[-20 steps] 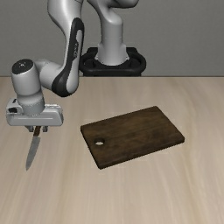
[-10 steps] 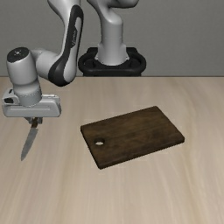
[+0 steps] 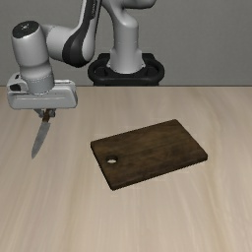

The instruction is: Pick up the knife and place it on the cutting board

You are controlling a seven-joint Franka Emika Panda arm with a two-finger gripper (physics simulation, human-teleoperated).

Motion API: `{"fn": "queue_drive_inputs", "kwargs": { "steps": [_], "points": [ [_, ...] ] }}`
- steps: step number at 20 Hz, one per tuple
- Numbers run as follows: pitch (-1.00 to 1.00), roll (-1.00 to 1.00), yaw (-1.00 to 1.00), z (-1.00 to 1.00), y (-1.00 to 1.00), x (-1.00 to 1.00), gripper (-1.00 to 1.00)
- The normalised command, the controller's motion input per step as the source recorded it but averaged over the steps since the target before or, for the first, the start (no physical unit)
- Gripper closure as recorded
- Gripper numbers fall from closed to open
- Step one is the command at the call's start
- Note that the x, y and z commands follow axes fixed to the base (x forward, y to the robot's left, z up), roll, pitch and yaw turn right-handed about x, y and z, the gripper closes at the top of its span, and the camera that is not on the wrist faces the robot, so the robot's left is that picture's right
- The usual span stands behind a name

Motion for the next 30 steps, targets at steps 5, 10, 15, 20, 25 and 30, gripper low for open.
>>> {"fn": "queue_drive_inputs", "kwargs": {
  "steps": [5, 10, 15, 20, 25, 30],
  "points": [
    [0.0, 0.0, 0.0, 0.0, 1.0, 0.0, 1.0],
    [0.0, 0.0, 0.0, 0.0, 1.0, 0.0, 1.0],
    [0.0, 0.0, 0.0, 0.0, 1.0, 0.0, 1.0],
    [0.0, 0.0, 0.0, 0.0, 1.0, 0.0, 1.0],
    [0.0, 0.0, 0.0, 0.0, 0.4, 0.0, -1.0],
    [0.0, 0.0, 0.0, 0.0, 0.0, 0.0, -1.0]
  ]
}}
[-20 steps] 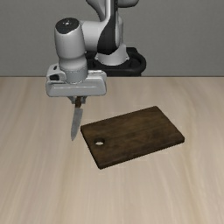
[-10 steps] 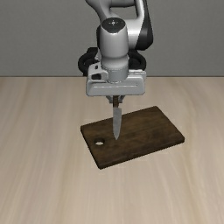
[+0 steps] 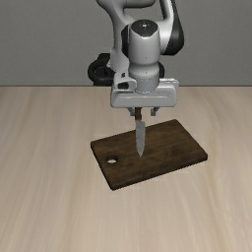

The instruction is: Pick up the knife and place it on the cutting board

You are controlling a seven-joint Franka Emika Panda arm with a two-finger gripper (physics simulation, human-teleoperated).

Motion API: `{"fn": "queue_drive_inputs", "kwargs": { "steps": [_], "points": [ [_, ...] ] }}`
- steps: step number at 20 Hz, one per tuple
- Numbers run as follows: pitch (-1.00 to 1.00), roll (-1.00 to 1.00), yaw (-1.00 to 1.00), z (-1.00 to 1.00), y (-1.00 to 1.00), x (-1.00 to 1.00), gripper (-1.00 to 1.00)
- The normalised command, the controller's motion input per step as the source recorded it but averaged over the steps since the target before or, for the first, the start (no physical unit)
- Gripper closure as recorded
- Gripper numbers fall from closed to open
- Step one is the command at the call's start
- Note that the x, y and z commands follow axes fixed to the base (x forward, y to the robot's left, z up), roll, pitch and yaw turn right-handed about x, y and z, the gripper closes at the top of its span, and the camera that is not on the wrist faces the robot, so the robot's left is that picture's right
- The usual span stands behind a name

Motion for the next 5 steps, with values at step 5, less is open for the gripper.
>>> {"fn": "queue_drive_inputs", "kwargs": {
  "steps": [5],
  "points": [
    [0.0, 0.0, 0.0, 0.0, 0.0, 0.0, -1.0]
  ]
}}
